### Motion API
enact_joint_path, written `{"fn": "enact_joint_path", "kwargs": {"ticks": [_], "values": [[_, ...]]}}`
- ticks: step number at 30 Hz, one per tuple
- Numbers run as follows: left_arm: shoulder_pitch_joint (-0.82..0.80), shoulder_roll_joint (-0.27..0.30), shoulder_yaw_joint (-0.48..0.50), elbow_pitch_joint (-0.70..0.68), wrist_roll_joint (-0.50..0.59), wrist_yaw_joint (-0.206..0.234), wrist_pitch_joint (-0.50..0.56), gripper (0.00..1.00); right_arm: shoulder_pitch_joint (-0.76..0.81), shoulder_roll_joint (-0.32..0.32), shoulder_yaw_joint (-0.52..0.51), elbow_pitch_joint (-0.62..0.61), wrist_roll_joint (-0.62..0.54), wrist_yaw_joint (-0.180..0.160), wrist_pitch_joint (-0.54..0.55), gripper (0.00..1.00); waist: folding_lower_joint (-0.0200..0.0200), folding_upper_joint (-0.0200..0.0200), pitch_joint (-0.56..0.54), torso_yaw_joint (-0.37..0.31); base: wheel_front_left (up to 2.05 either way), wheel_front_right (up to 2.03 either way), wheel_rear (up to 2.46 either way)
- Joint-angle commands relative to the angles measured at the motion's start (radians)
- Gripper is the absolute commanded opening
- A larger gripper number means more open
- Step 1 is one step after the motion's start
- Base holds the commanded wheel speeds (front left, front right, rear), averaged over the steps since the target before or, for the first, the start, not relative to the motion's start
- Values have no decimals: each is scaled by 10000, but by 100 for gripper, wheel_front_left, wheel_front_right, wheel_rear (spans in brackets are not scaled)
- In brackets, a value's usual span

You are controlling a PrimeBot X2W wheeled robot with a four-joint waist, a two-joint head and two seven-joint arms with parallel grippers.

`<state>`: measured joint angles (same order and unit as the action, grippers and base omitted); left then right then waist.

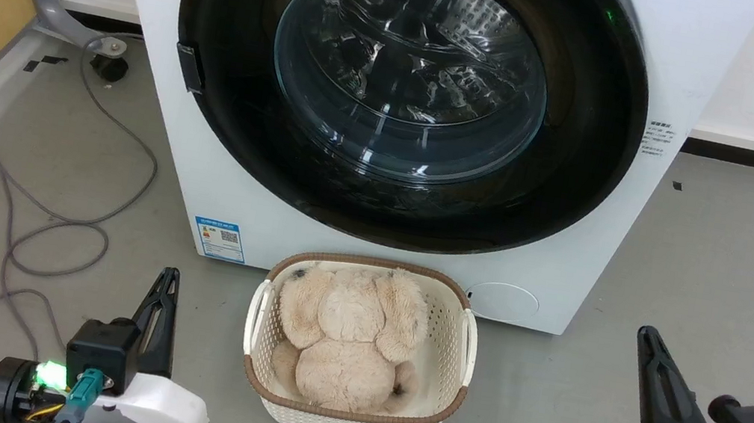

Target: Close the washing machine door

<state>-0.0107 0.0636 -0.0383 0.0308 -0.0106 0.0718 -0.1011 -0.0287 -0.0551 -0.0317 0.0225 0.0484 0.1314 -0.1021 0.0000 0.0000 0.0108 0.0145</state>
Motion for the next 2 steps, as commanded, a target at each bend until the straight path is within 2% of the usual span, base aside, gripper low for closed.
{"fn": "enact_joint_path", "kwargs": {"ticks": [1,2], "values": [[66,-21,41,-50,57,-64,44,0,175,30,16,-65,-86,-5,50,0,0,0,-2,-3,0,0,0],[67,-24,48,-55,58,-77,64,0,177,31,22,-68,-94,-5,70,0,0,0,-4,-6,0,0,0]]}}
